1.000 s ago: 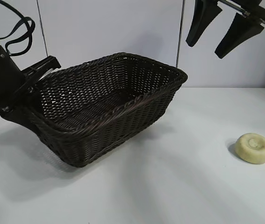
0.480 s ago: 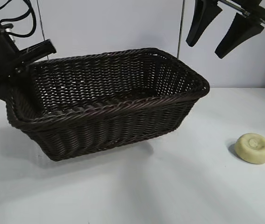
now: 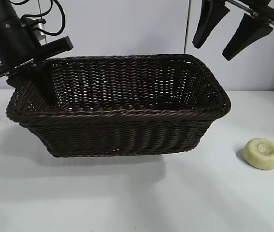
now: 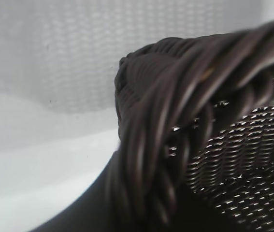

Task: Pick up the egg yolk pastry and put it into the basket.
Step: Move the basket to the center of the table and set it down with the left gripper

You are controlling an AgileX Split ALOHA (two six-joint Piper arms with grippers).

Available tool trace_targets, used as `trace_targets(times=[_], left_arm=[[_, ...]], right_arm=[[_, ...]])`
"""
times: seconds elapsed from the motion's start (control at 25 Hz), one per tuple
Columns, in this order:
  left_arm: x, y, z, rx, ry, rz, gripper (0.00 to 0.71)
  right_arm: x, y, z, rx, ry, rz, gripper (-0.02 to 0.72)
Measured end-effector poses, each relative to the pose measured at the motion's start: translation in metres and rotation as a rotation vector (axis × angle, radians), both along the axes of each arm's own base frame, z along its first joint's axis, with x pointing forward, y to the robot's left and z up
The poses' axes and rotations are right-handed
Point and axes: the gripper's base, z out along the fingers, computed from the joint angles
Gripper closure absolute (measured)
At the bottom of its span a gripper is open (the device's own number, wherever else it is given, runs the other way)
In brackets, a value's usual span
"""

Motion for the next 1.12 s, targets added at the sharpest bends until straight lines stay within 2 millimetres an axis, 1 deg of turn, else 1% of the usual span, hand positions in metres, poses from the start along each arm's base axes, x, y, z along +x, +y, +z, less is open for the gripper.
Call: trace_targets(times=[0.16,0.36,0.6,0.92,1.12], left_arm=[[0.006,-0.001,-0.007,0.002,-0.001,-0.024,0.607],[0.010,-0.002,-0.027,0.010,0.026,-0.060,0.607],[0.015,-0.003,-0.036,0.013,0.011,-0.047,0.607],[0.023,-0.004,-0.063,0.025,0.028,-0.029,0.607],[0.023,-0.004,-0.068,0.029,0.035,-0.029,0.607]], right_arm=[[0.000,0.000,0.000,0.000,0.000,0.000,0.249],[0.000,0.000,0.000,0.000,0.001,0.000,0.249],[0.000,0.000,0.000,0.000,0.001,0.000,0.249],[0.000,0.000,0.000,0.000,0.001,0.000,0.249],[0.000,0.000,0.000,0.000,0.001,0.000,0.249]])
